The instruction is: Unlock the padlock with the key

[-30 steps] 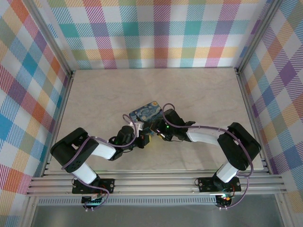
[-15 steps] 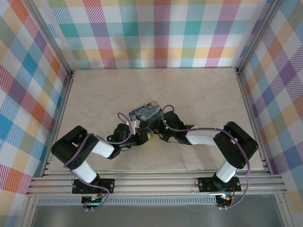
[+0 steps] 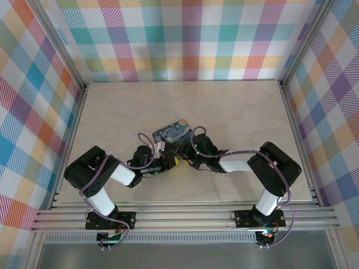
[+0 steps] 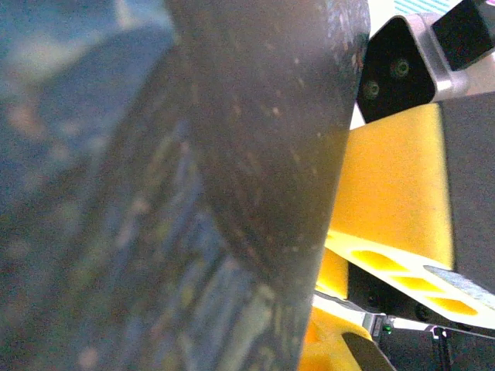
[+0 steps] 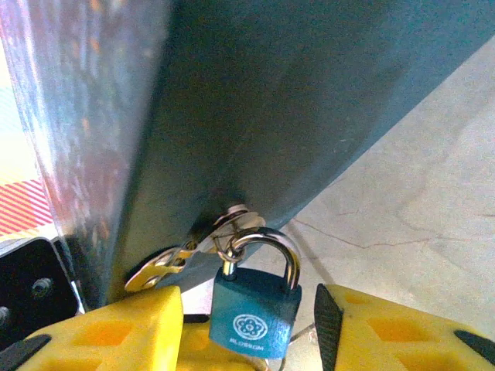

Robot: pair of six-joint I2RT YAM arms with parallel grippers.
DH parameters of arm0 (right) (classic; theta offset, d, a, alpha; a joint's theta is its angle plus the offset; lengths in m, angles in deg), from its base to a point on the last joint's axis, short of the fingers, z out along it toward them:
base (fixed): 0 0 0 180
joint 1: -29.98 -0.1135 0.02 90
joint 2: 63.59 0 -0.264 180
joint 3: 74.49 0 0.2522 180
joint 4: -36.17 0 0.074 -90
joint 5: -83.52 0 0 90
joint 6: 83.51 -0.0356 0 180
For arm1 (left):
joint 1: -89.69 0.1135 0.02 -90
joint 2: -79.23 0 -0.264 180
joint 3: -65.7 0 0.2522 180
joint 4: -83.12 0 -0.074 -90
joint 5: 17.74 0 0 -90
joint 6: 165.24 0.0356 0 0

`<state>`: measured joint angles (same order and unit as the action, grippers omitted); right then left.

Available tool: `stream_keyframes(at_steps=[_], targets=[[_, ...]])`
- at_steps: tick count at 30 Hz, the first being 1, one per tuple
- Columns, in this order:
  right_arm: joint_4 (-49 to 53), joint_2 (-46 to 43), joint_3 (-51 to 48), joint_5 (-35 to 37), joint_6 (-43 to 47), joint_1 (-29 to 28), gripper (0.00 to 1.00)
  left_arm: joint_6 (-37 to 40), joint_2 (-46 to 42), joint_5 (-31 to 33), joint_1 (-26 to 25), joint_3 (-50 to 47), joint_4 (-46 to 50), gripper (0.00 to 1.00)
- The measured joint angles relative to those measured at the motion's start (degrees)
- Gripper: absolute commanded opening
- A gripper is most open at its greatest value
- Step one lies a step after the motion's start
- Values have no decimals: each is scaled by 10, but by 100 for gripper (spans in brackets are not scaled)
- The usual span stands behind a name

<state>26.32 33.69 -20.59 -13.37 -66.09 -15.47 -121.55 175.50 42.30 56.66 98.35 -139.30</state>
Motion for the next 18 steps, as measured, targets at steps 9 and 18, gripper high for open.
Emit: stream_keyframes(at_steps=[9, 18], targets=[[-6, 5, 0, 0, 7, 0, 44, -7, 0, -11, 2, 0, -8, 0], [-5, 5, 1, 2, 10, -2, 23, -6, 1, -21, 2, 0, -4, 0]])
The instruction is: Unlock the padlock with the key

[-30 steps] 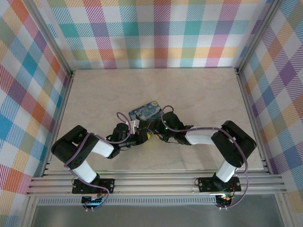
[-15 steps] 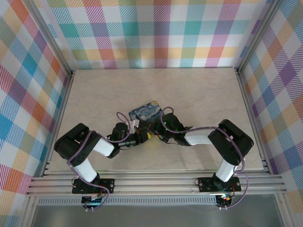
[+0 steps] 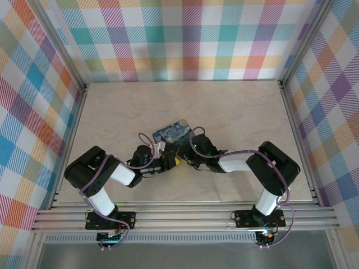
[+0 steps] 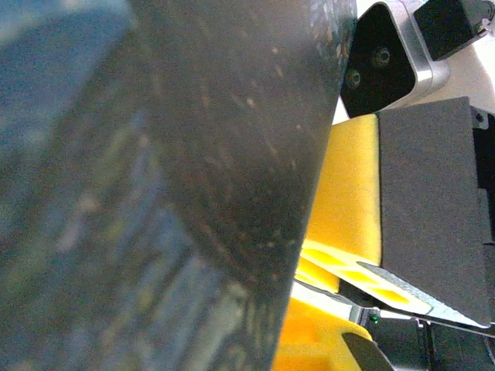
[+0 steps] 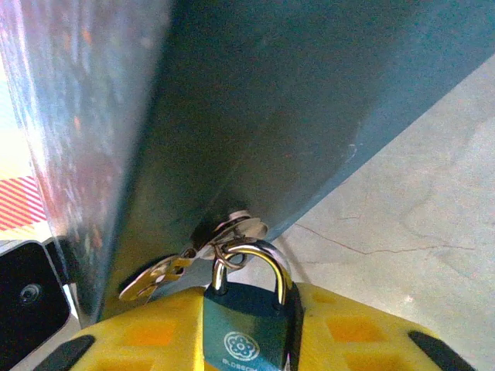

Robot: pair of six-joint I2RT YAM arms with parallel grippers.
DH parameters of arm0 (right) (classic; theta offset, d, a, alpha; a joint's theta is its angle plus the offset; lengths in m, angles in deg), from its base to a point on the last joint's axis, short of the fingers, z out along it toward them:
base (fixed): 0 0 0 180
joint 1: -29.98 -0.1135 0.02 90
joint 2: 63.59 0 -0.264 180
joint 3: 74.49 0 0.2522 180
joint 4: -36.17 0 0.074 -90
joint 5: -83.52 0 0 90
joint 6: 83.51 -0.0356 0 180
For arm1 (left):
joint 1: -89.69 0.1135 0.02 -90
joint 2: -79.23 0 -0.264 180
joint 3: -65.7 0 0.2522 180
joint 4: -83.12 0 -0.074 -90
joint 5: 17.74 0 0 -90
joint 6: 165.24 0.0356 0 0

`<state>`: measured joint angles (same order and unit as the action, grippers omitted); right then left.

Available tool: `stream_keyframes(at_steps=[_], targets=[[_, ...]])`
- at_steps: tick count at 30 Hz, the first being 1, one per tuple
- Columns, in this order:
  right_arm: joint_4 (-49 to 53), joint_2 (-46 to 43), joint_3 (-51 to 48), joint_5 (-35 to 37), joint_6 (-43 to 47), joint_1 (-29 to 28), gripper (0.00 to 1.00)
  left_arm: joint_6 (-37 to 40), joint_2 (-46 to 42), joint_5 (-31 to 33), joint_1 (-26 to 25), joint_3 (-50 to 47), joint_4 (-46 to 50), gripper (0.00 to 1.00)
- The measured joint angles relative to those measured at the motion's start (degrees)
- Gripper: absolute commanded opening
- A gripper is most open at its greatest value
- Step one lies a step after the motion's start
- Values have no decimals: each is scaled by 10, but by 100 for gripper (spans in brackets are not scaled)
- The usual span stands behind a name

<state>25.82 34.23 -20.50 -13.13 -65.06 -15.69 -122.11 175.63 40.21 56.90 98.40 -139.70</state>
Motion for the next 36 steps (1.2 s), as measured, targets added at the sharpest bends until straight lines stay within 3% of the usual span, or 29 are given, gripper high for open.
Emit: stream_keyframes(at_steps=[8, 21, 28, 36], targets=[[10, 0, 4, 4, 2, 0, 0, 17, 0, -1, 0, 15, 31, 0], [73, -12, 30, 11, -3, -4, 0, 108, -56, 25, -7, 35, 145, 0], [153, -31, 58, 32, -12, -14, 0, 169, -96, 87, -43, 37, 184, 0], [195, -36, 80, 35, -20, -20, 0, 267, -156, 200, -100, 38, 254, 0]])
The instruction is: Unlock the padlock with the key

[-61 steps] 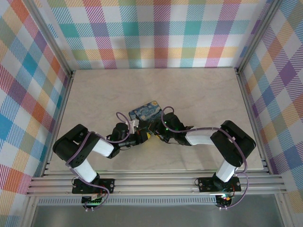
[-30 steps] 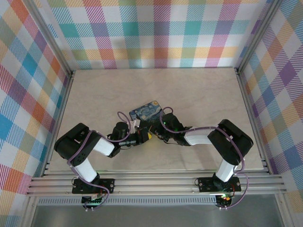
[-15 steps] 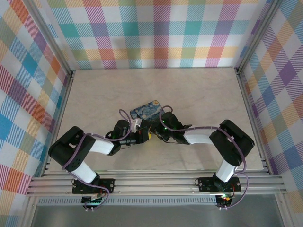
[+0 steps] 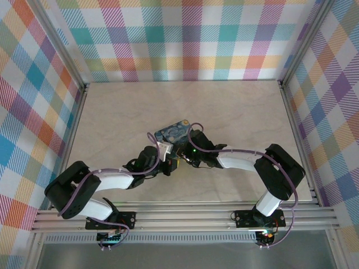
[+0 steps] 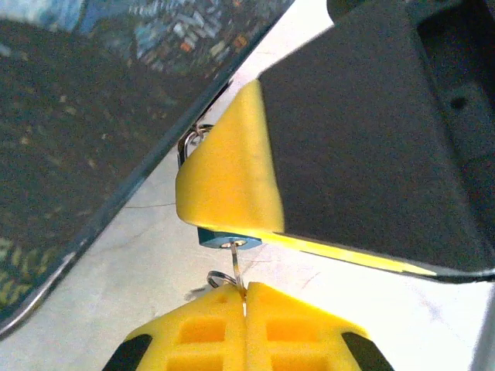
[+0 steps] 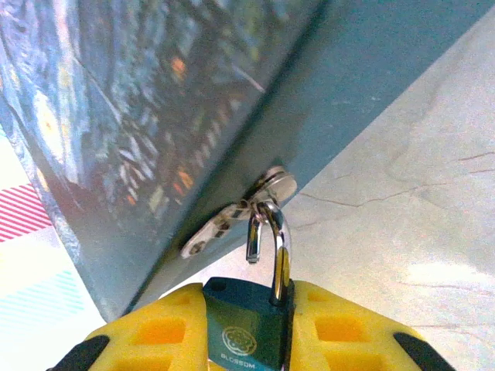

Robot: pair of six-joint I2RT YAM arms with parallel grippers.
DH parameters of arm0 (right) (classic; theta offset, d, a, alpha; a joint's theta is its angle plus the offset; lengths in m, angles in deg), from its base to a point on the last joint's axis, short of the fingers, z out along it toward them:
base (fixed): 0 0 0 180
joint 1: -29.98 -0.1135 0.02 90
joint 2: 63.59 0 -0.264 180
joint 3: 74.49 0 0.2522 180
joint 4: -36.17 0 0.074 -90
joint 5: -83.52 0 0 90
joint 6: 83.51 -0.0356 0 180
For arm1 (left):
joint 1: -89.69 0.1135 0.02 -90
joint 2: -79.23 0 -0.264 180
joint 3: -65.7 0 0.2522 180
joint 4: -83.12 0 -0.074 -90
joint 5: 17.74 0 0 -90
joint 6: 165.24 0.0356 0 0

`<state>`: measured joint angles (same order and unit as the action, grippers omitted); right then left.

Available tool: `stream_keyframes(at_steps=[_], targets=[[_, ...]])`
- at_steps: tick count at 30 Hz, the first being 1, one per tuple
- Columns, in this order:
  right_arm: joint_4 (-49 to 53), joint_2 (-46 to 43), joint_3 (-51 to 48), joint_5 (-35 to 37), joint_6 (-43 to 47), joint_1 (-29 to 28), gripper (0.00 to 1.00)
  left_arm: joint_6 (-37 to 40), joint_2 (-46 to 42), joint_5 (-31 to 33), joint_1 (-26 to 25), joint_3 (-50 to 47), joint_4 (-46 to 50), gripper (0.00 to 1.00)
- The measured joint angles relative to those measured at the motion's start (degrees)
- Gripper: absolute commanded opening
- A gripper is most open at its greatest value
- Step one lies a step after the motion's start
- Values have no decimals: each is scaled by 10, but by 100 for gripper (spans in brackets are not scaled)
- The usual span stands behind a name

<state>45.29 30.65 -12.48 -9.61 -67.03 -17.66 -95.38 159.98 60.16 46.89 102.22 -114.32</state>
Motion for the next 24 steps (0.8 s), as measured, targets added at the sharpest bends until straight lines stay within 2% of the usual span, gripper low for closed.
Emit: stream_keyframes(at_steps=[6, 11, 13, 15, 16, 19, 24], targets=[[13, -2, 4, -21, -7, -3, 0, 97, -54, 99, -55, 7, 91, 0], [12, -2, 5, -25, -8, -4, 1, 118, -59, 110, -59, 17, 118, 0], [12, -2, 5, -25, -8, -4, 18, 118, -55, 110, -59, 17, 116, 0], [15, -2, 5, -25, -9, -4, 44, 111, -46, 108, -59, 17, 108, 0], [17, -2, 5, -25, -8, -4, 49, 108, -43, 107, -59, 17, 103, 0], [21, -2, 5, -25, -7, -4, 56, 100, -34, 107, -59, 17, 85, 0], [28, -9, -3, -25, -8, -4, 58, 93, -33, 107, -59, 17, 80, 0]])
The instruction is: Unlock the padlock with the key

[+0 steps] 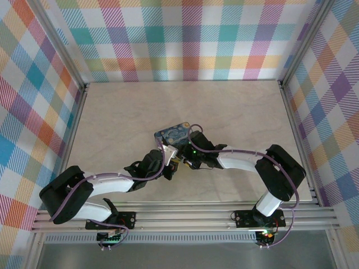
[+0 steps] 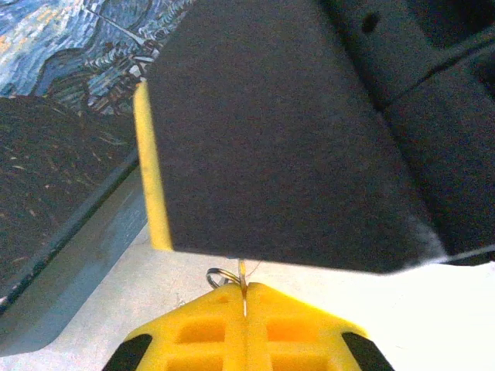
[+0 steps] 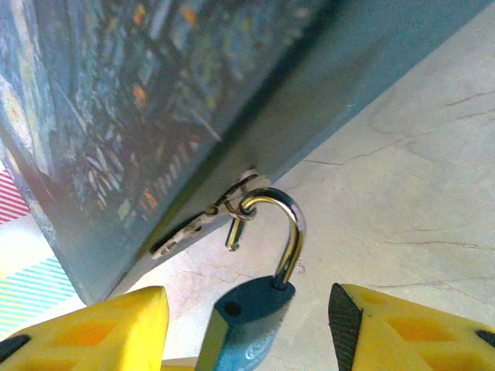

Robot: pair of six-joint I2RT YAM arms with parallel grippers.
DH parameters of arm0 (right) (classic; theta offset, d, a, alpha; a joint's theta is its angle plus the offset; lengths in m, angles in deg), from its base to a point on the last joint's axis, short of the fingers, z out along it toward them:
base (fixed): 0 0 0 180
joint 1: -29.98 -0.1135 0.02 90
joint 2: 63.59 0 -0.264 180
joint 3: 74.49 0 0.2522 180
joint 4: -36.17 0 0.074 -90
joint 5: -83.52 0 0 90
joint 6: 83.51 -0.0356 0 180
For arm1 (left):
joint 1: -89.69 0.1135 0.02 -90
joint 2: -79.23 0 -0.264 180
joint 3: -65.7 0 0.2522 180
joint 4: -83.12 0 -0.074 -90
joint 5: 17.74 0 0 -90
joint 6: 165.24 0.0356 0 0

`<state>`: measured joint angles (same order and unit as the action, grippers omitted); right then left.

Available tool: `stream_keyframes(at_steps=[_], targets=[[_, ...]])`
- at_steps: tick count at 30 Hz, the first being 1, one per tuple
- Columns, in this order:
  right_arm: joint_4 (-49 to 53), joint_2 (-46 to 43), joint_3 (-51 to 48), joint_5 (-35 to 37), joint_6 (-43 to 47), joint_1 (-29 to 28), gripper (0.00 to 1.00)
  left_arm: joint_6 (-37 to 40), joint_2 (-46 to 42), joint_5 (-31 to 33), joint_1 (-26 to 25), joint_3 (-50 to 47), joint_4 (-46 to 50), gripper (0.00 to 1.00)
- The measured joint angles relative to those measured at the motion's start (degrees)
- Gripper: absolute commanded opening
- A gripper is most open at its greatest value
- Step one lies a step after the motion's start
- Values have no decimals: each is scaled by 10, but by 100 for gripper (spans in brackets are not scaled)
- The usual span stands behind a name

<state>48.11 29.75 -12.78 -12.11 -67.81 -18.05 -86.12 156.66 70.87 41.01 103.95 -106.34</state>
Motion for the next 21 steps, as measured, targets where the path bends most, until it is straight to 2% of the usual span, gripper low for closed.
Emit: stream_keyframes(at_steps=[6, 13, 21], targets=[[5, -6, -1, -2, 0, 0, 54, 5, 0, 0, 0, 0, 0, 0], [13, -6, 0, -12, 5, 0, 22, 31, 0, 7, -1, 0, 13, 0], [20, -6, 5, -20, 11, 0, 3, 52, 0, 10, -9, 0, 25, 0]])
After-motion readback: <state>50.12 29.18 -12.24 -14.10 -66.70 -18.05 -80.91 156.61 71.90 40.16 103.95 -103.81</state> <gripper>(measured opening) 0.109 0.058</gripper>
